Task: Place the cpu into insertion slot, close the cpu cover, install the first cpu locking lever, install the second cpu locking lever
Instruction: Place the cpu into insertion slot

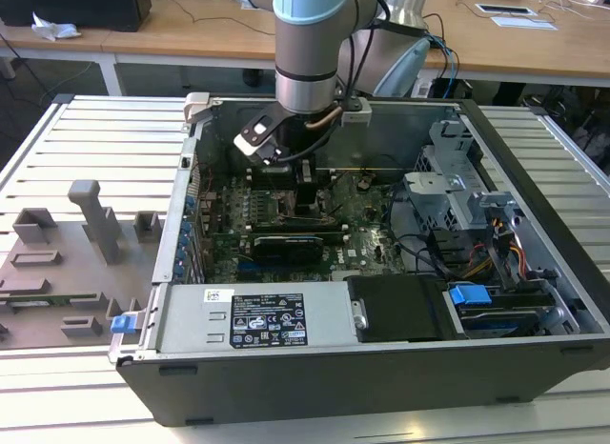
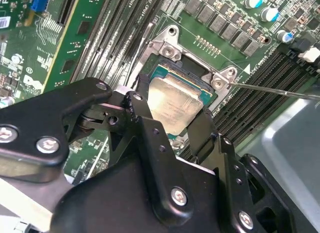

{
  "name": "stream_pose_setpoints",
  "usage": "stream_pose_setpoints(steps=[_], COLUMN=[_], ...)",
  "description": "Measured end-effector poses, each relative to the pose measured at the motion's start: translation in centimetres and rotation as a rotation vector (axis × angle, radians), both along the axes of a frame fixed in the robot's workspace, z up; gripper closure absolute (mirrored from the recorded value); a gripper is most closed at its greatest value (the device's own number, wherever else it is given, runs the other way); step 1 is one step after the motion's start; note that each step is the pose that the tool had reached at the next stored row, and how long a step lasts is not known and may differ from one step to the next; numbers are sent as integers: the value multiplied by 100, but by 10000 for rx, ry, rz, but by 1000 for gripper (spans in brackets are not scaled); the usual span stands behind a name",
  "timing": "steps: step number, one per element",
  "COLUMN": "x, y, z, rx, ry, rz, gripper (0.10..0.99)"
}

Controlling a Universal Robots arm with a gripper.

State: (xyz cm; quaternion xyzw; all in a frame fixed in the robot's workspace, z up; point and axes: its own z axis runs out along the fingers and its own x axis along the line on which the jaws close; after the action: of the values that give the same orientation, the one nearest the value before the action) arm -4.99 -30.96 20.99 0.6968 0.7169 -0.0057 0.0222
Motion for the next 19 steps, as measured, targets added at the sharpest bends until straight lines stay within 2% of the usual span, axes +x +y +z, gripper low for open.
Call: stream_pose_setpoints(steps=[9, 19], x=[23, 34], y=[5, 11], z=[-85, -116], rx=[23, 28], ry=[11, 12], rz=[-67, -142], gripper=[541, 541])
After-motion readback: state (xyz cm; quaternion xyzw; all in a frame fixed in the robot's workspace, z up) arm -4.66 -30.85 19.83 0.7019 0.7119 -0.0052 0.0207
